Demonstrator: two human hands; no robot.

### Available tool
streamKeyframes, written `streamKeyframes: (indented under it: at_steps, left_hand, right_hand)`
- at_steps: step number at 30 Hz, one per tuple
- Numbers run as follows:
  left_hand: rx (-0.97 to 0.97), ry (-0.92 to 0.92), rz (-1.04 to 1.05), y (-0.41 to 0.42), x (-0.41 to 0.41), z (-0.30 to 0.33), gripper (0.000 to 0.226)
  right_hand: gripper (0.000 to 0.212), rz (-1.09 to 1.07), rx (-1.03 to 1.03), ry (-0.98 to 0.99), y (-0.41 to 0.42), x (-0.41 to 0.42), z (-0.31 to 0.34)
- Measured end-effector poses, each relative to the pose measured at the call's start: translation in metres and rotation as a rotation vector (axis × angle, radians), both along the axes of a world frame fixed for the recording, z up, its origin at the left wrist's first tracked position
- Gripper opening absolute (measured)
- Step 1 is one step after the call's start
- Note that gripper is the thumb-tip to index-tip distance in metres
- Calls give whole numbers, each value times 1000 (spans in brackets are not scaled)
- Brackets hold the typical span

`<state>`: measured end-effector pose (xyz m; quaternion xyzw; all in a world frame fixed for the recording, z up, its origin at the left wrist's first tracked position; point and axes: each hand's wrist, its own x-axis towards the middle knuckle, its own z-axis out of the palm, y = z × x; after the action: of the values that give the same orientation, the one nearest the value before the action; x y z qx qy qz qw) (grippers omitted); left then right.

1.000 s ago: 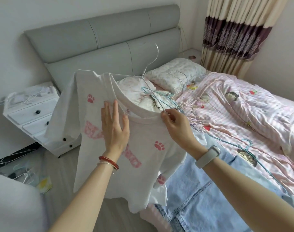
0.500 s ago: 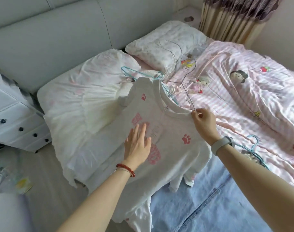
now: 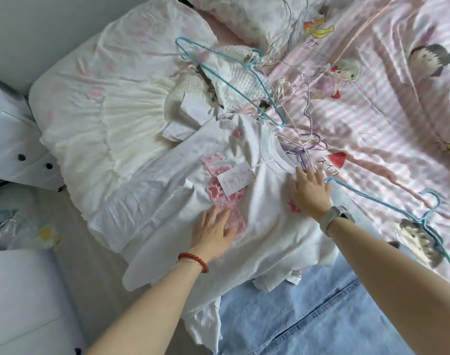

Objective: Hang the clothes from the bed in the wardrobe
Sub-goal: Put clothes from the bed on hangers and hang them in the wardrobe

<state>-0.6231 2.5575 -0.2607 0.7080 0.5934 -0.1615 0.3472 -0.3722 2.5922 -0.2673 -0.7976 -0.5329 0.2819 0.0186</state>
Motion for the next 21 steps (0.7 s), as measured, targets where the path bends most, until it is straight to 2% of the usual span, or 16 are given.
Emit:
streamKeyframes:
  at_steps: [4, 12, 17, 21]
  left_hand:
    - [197, 64, 35, 2, -15, 25, 50]
    - [585, 172, 241, -52, -100, 115, 47]
    - [756, 110, 495, -164, -157, 167, 43]
    - [774, 138, 664, -295, -196, 183, 37]
  right_hand:
    - [49, 84, 74, -44, -2, -33, 23]
    - [41, 369, 406, 98, -48, -139, 112]
    - [36, 537, 516, 267, -127, -224, 157]
    - [33, 813, 500, 375, -219, -296, 175]
